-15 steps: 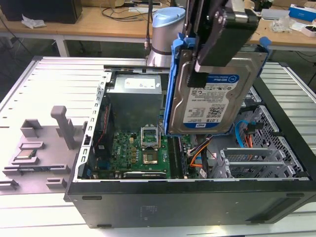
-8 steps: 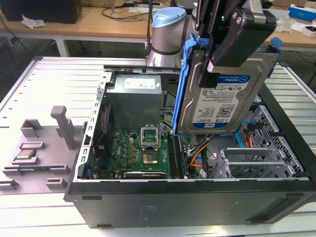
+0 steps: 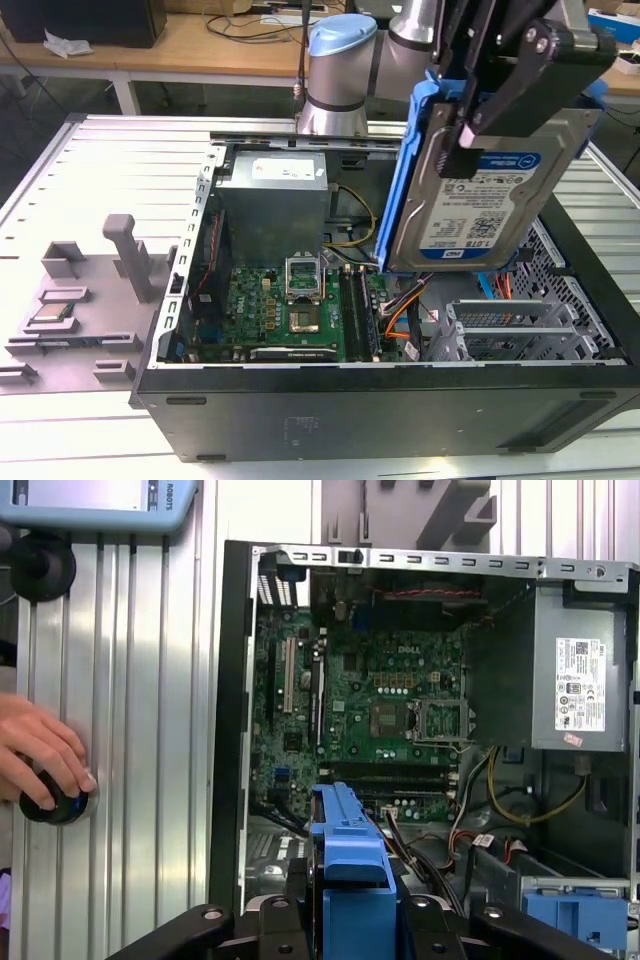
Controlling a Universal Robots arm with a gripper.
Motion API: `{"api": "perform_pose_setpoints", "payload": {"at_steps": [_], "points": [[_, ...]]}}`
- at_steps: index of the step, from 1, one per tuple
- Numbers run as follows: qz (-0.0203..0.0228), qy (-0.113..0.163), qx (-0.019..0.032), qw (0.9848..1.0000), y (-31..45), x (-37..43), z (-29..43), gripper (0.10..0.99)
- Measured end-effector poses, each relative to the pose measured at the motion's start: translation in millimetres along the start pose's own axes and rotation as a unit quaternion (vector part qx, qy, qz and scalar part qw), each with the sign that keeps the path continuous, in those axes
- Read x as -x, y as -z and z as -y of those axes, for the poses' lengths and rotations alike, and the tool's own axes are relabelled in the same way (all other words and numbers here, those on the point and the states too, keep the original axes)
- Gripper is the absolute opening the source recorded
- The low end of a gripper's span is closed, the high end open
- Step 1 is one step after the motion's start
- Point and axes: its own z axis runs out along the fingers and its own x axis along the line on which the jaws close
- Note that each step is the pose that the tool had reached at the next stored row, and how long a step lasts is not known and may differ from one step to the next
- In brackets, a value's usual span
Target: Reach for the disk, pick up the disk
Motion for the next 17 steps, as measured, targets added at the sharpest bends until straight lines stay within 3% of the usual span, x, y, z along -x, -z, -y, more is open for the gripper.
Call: {"api": "perform_pose_setpoints", "payload": {"at_steps": [13,17], "points": [[0.0000,0.000,0.0000,1.0000,0.1,-0.3,20.7,0.369],[0.0001,0.000,0.0000,1.0000,-2.2,-0.3,22.8,0.369]]}}
